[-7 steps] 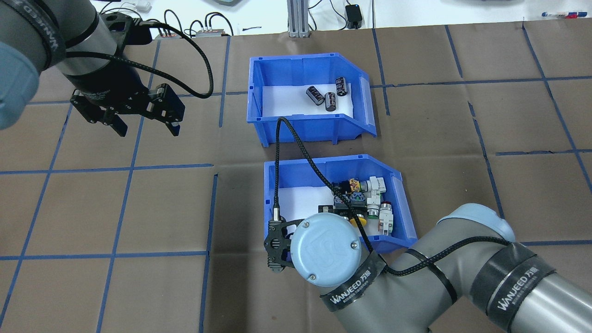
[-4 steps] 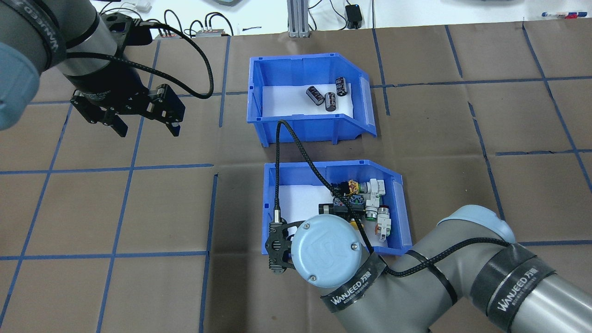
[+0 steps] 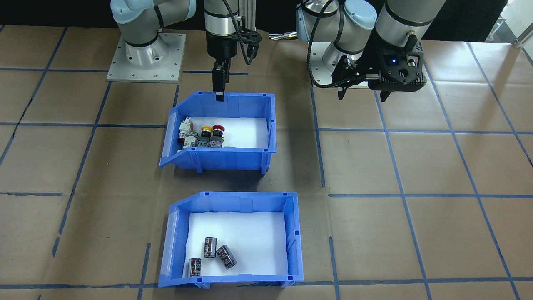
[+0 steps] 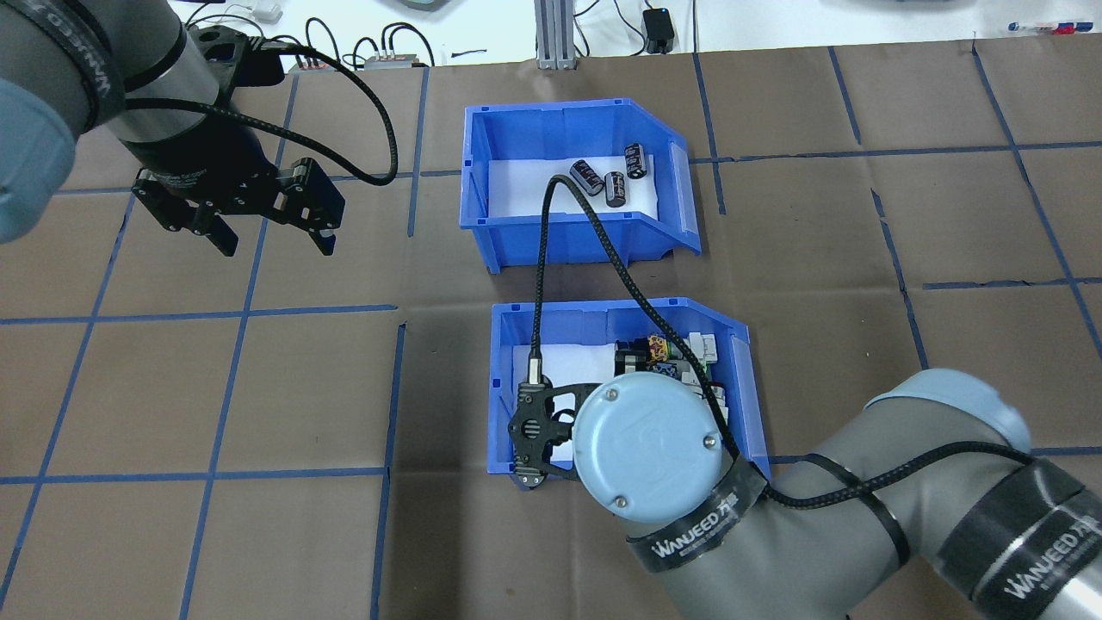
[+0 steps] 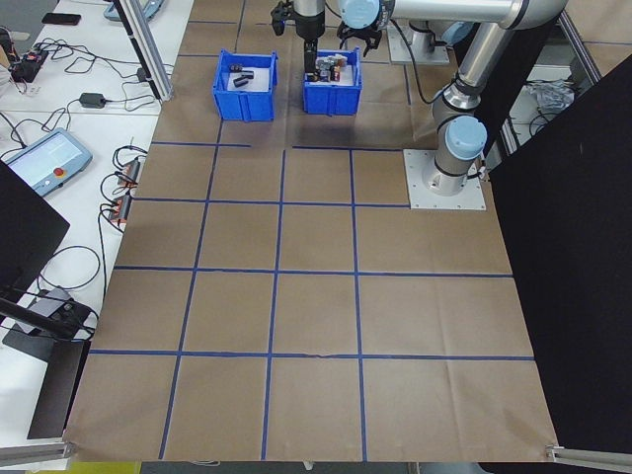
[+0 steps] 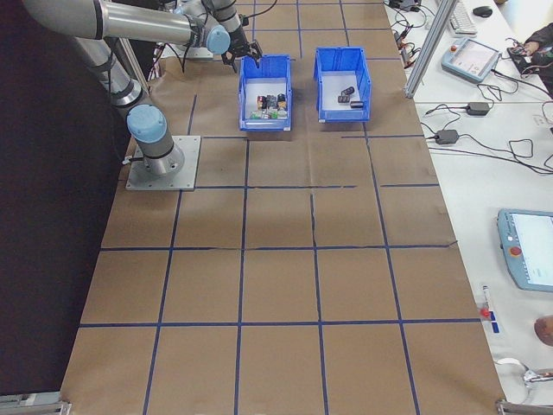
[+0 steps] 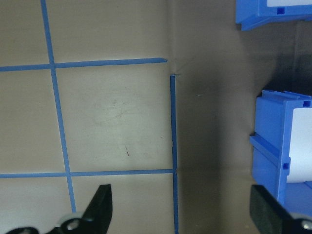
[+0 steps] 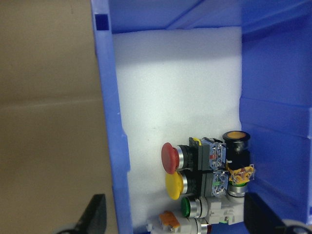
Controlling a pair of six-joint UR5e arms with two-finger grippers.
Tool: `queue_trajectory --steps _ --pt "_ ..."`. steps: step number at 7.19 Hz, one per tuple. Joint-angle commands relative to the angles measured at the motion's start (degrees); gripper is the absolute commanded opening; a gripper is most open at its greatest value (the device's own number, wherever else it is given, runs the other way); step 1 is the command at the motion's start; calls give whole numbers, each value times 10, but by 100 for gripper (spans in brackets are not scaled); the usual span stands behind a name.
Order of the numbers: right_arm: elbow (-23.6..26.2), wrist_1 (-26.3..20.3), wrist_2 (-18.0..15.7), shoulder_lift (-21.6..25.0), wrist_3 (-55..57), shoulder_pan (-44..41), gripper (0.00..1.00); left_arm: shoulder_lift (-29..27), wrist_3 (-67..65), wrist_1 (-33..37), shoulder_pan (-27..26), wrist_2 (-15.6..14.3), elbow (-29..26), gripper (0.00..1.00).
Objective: Place battery box in front
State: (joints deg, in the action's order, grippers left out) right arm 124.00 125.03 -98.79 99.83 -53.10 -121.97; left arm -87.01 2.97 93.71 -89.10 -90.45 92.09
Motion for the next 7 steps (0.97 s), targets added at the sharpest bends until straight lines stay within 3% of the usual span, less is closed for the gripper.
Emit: queue_trajectory --steps 1,2,5,7 --pt "-81 -140 45 12 12 58 100 0 0 1 0 -1 0 100" --pt "-114 -165 57 12 29 101 100 0 0 1 0 -1 0 100" --pt "-177 -167 93 12 189 253 100 0 -1 1 1 -1 0 100" --pt "-255 -238 95 -4 395 285 100 0 -1 2 1 -1 1 100"
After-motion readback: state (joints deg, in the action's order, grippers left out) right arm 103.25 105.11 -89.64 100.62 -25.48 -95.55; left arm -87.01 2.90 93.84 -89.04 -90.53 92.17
